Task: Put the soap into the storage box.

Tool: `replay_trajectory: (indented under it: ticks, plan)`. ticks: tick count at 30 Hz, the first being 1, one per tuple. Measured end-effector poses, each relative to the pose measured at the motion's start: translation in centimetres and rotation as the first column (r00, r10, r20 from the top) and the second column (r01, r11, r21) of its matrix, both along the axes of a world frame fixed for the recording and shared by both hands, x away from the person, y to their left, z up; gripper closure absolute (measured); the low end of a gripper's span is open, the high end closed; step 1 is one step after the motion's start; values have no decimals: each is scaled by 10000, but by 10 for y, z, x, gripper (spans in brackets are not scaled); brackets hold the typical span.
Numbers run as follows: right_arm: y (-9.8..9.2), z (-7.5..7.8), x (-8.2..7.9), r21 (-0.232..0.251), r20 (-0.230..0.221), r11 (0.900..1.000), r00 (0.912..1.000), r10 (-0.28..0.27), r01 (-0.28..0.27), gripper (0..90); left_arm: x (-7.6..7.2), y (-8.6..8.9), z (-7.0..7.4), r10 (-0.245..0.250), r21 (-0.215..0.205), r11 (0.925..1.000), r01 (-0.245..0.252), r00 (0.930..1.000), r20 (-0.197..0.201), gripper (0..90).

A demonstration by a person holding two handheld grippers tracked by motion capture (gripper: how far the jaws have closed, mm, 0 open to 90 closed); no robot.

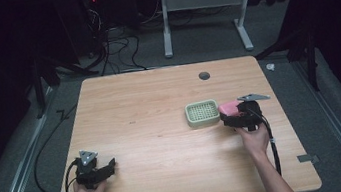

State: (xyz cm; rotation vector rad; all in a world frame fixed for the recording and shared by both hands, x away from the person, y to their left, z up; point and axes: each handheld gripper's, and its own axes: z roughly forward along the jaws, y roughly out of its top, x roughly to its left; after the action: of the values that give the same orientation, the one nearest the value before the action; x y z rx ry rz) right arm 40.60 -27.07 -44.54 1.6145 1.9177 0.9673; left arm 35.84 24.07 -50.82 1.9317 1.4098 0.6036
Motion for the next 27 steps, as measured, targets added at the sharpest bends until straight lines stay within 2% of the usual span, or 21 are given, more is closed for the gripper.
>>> replay_trajectory:
  ticks: [7, 23, 27]
  plan:
    - [14, 3, 6, -37, 22, 9997, 9997, 241, -241, 138, 0, 0, 0, -7, 2, 10000, 7, 10000, -13, 243]
    - [40, 2, 23, -18, -232, 9984, 9982, 562, -562, 138, 0, 0, 0, -32, 20, 10000, 32, 10000, -15, 241]
    - [45, 0, 28, -24, -415, 9986, 9977, 530, -531, 138, 0, 0, 0, -26, 20, 10000, 26, 10000, -10, 241]
